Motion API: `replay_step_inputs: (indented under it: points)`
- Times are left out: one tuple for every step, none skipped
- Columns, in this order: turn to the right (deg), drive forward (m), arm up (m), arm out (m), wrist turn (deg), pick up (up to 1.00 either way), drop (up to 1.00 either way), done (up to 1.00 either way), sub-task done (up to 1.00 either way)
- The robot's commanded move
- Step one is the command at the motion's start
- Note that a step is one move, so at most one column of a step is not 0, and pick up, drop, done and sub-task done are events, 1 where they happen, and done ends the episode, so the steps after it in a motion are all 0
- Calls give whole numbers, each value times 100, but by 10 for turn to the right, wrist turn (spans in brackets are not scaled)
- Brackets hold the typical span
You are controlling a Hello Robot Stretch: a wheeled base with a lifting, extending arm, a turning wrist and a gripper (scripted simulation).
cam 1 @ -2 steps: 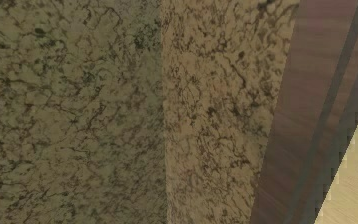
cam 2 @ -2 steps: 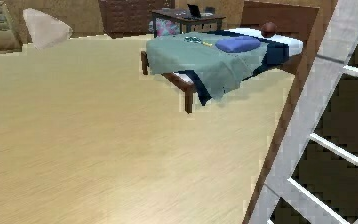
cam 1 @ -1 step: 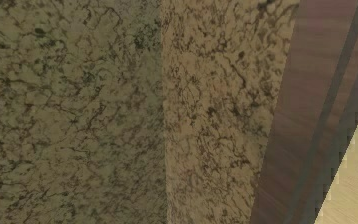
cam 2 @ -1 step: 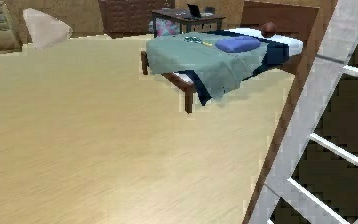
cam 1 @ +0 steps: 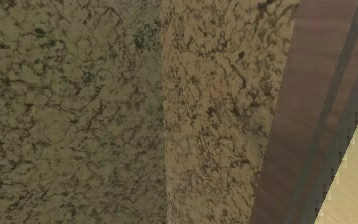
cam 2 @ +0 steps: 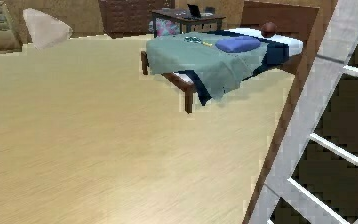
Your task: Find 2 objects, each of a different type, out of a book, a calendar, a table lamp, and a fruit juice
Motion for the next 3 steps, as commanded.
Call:
replay_step_inputs:
  points:
    - [-450,0,0,0,0,0,0,0,0]
    - [-450,0,0,0,0,0,0,0,0]
    - [-450,0,0,0,0,0,0,0,0]
